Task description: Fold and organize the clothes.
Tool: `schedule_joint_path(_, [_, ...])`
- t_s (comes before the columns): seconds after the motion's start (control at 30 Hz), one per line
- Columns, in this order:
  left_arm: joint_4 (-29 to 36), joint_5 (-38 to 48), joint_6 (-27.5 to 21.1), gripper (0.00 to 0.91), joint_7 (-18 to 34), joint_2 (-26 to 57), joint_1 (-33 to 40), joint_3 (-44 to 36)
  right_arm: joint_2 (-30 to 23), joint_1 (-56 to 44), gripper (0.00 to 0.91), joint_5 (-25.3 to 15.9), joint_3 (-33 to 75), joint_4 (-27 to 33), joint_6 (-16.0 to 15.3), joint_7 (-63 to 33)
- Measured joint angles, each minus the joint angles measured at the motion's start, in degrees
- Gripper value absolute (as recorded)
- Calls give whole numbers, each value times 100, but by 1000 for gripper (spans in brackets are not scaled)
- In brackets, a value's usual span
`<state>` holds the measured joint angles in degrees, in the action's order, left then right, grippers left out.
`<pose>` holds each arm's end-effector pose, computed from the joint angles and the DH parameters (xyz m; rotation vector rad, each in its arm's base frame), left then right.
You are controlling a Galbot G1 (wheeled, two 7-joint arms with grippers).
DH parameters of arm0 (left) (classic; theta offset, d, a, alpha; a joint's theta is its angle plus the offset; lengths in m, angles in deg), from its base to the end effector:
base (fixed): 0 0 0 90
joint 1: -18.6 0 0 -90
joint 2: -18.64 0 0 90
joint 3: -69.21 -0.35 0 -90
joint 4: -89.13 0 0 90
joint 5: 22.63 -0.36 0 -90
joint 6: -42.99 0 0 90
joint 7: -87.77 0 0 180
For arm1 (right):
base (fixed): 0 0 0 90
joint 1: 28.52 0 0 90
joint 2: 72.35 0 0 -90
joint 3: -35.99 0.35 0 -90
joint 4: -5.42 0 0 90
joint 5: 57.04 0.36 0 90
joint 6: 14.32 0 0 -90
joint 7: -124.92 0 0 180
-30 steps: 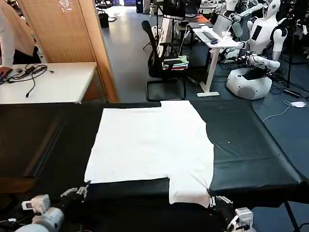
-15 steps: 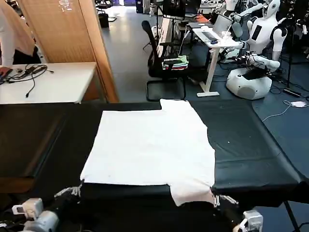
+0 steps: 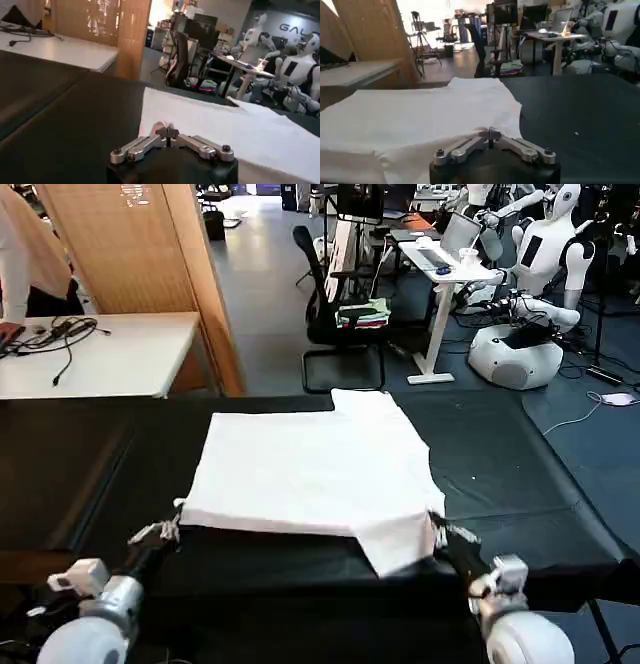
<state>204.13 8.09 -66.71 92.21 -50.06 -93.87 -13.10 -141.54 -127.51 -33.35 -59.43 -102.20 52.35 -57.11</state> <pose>0.2344 0.1125 -0.2793 0.0115 -2.8466 0.1753 0.3004 -0.0553 -0.2873 0.2490 -2.8171 -0.0470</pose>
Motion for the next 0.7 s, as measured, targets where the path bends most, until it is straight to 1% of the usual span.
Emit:
schedule_joint_path(0.13, [-329, -96, 18, 0, 4, 48, 286, -53, -45, 432, 0, -37, -130, 478, -1, -15])
schedule_joint_path(0.27, [-606, -157, 19, 0, 13, 99, 531, -87, -109, 724, 0, -60, -226, 830, 0, -15])
schedule_joint_path(0.43, [-894, -374, 19, 0, -32, 171, 804, -240, -201, 927, 0, -56, -276, 1053, 1, -18])
schedule_joint_path(0.5, [-972, -409, 19, 0, -33, 179, 885, -284, -215, 944, 0, 32, -274, 1056, -69, 12])
schedule_joint_path(0.53, [-1022, -447, 18, 0, -34, 182, 928, -308, -201, 932, 68, 111, -267, 1040, -149, 53])
schedule_joint_path(0.57, [-1059, -480, 6, 878, -33, 184, 966, -323, -188, 920, 878, 150, -258, 1026, -196, 82])
schedule_joint_path(0.7, [-1123, -530, -80, 878, 15, 185, 1046, -331, -50, 770, 878, 247, -166, 790, -451, 96])
